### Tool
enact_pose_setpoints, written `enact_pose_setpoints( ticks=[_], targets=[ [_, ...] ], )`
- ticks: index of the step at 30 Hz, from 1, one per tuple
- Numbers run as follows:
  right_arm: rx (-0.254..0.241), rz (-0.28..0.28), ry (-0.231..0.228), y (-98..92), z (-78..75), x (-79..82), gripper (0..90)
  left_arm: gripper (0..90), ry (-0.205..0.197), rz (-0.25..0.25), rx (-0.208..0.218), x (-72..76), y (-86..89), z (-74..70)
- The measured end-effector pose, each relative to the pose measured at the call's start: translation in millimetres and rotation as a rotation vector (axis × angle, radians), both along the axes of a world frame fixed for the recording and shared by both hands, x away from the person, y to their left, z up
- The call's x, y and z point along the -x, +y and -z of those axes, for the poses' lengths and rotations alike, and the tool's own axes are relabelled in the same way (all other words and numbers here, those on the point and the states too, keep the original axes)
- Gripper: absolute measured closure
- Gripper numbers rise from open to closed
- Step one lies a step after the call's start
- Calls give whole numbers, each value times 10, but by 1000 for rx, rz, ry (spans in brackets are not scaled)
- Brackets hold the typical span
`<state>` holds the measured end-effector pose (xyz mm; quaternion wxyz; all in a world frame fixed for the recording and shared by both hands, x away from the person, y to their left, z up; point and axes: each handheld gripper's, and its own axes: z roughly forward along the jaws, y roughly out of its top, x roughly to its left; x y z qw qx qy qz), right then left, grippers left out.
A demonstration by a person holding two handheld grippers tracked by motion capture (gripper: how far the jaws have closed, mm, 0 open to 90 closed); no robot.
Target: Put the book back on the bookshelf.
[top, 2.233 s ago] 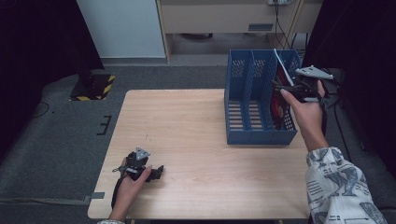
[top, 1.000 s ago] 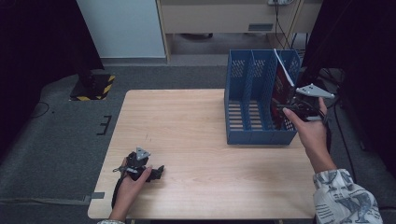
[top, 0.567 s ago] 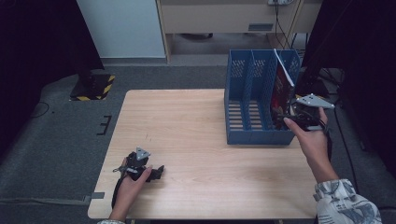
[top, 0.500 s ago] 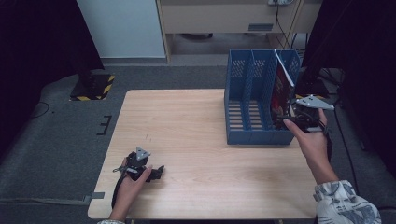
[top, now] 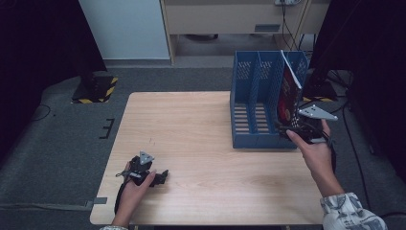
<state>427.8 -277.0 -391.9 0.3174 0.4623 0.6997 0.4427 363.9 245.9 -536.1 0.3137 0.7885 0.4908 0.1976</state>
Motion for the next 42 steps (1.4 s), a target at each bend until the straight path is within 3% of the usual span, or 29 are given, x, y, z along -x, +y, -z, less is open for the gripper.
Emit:
enact_pose_setpoints(
  ticks=[9, 25, 42],
  targets=[
    [11, -57, 3, 157, 46, 144, 54, 0, 0, 0, 0, 1, -4, 0],
    [47, -161, 58, 445, 277, 356, 55, 0, 0, 3, 0, 3, -6, 1],
    [71, -243, 128, 554, 594, 610, 54, 0, 0, 3, 1, 4, -8, 1]
  ],
)
